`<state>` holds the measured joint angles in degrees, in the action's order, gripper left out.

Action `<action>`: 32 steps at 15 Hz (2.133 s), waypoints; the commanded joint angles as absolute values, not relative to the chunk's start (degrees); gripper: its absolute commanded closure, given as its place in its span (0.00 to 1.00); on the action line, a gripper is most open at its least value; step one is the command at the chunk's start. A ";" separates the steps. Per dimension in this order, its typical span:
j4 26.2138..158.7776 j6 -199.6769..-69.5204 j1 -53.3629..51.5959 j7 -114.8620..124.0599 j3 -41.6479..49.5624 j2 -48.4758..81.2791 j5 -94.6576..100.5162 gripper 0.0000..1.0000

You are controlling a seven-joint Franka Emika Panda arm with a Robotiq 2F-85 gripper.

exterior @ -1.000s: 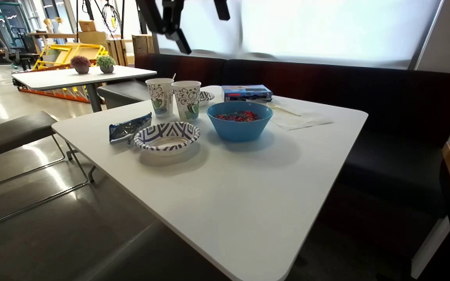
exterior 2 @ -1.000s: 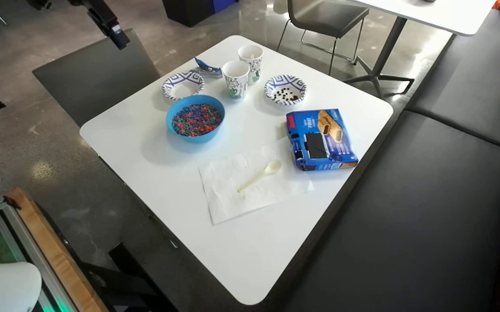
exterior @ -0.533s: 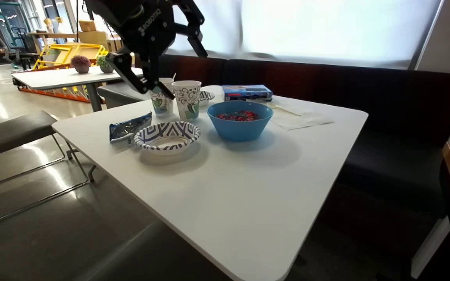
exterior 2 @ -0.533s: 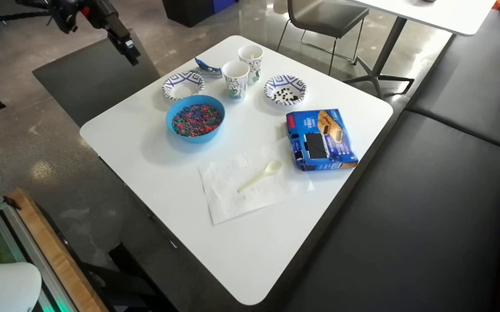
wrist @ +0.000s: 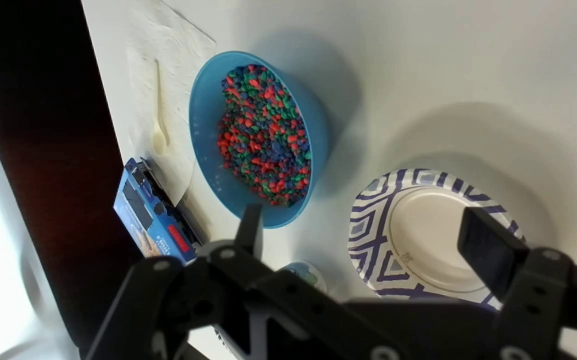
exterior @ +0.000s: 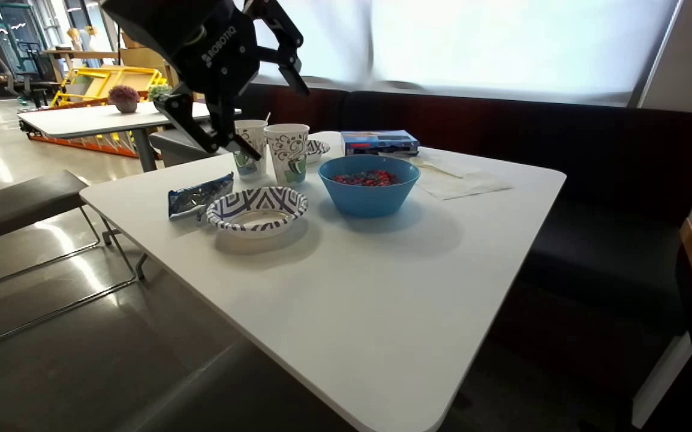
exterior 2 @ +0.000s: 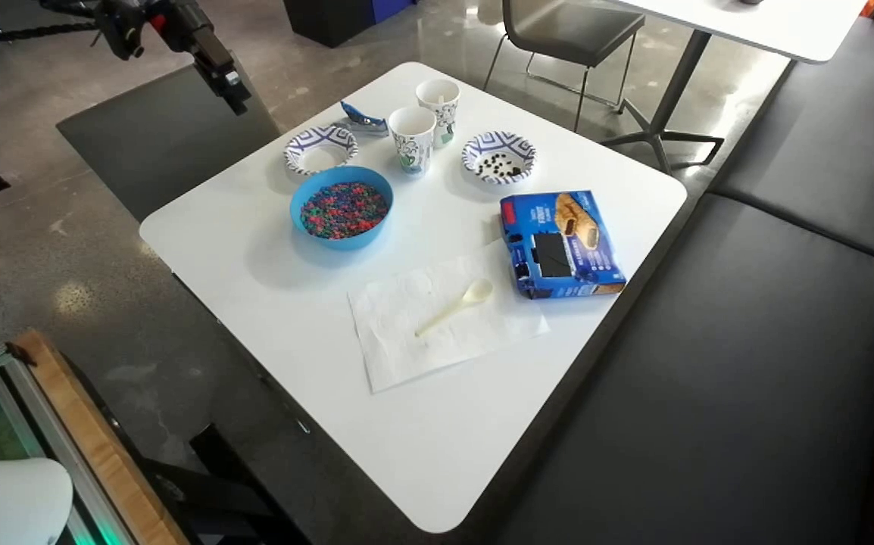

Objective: Put the left bowl on the blue box

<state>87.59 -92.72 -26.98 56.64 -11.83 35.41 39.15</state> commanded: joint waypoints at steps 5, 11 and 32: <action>85.22 -92.99 -28.33 55.43 -10.26 37.38 38.53 0.00; 77.34 -93.38 -28.82 49.48 -9.76 43.91 36.99 0.00; 62.07 -105.18 -29.02 40.52 -2.88 60.13 31.61 0.00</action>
